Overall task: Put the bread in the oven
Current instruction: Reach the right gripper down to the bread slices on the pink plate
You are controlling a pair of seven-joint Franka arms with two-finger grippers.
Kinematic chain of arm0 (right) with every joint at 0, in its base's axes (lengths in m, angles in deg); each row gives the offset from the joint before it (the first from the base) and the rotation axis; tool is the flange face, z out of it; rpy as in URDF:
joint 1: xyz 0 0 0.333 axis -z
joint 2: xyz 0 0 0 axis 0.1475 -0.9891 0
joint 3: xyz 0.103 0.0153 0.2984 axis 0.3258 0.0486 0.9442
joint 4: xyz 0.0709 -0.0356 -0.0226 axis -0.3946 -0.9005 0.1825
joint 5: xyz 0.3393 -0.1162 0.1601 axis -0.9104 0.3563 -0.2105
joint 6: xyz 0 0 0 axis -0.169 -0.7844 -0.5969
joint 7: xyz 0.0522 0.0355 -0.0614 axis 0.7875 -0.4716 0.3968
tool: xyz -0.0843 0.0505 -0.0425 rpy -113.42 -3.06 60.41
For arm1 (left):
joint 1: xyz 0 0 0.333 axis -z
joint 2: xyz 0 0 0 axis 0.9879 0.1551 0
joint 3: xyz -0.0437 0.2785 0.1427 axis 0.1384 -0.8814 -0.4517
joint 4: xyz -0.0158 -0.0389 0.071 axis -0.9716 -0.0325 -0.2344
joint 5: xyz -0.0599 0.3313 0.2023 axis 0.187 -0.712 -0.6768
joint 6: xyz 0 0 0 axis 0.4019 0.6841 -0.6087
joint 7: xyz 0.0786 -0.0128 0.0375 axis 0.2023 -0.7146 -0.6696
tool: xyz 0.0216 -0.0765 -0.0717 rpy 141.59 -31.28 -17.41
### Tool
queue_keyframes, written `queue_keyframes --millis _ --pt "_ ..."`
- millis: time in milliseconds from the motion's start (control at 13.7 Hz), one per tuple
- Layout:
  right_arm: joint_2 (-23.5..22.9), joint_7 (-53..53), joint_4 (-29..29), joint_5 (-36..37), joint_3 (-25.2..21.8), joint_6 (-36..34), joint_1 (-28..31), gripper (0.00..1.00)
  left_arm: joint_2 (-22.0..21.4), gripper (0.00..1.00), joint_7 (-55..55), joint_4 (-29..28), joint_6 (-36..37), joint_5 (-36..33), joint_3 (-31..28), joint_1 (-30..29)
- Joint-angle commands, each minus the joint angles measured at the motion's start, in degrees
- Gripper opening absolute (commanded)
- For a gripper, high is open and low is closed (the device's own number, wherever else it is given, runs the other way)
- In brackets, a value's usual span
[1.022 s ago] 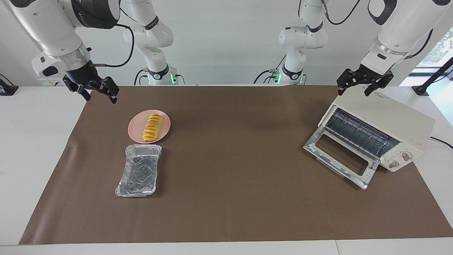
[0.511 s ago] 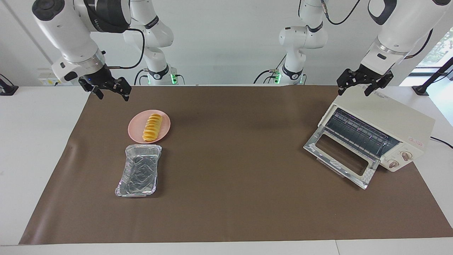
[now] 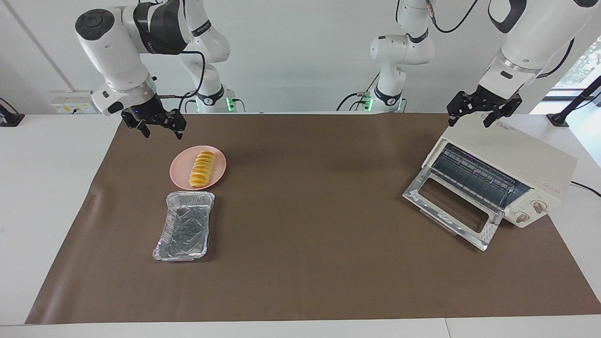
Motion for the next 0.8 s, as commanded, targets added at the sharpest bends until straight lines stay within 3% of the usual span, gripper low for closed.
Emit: queue_keyframes --millis 0,146,365,584,730 --pt "1.6 0.7 -5.9 0.6 0.0 4.0 0.4 1.0 -0.3 1.0 0.3 -0.7 -0.3 0.4 0.1 -0.5" --pt "-0.1 0.1 -9.3 0.6 0.1 9.5 0.2 1.0 -0.4 1.0 0.3 -0.7 -0.3 0.4 0.1 -0.5" --pt "-2.4 0.1 -10.6 0.6 0.4 12.1 -0.3 1.0 -0.3 1.0 0.3 -0.7 -0.3 0.4 0.1 -0.5" --pt "-4.1 -1.2 -16.6 0.6 0.3 24.1 -2.6 1.0 -0.4 1.0 0.3 -0.7 -0.3 0.4 0.1 -0.5" --pt "-5.7 -1.1 -17.5 0.6 0.3 26.0 -2.7 1.0 -0.3 1.0 0.3 -0.7 -0.3 0.4 0.1 -0.5"
